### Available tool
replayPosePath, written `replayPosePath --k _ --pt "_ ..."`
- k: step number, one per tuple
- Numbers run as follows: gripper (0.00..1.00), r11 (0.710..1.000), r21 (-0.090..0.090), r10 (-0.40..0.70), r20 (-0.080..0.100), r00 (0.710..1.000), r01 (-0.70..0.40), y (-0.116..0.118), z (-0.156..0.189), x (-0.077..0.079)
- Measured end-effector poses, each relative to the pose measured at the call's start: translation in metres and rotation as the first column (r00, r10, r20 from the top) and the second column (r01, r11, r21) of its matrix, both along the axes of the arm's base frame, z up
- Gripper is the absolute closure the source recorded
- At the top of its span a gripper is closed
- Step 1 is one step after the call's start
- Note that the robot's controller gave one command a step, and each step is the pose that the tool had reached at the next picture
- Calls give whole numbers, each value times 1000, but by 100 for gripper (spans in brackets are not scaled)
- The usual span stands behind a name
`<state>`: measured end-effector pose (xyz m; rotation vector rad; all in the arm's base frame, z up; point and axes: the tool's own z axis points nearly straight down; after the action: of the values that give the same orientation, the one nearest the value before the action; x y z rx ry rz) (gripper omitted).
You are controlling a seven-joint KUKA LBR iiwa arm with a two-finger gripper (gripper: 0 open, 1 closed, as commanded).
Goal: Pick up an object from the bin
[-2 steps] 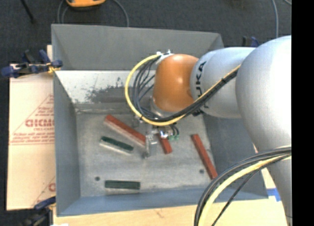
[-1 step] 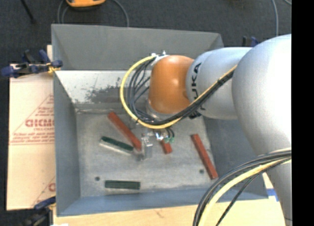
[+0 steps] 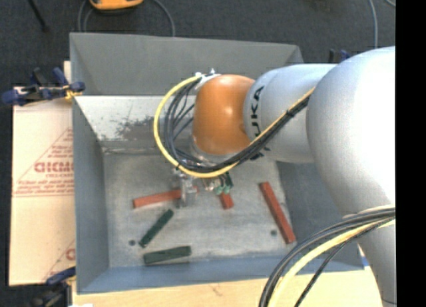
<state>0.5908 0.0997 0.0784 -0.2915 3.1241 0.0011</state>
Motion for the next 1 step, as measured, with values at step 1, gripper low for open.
replayPosePath --k 1 --pt "100 1000 0 0 0 1000 0 0 0 0"
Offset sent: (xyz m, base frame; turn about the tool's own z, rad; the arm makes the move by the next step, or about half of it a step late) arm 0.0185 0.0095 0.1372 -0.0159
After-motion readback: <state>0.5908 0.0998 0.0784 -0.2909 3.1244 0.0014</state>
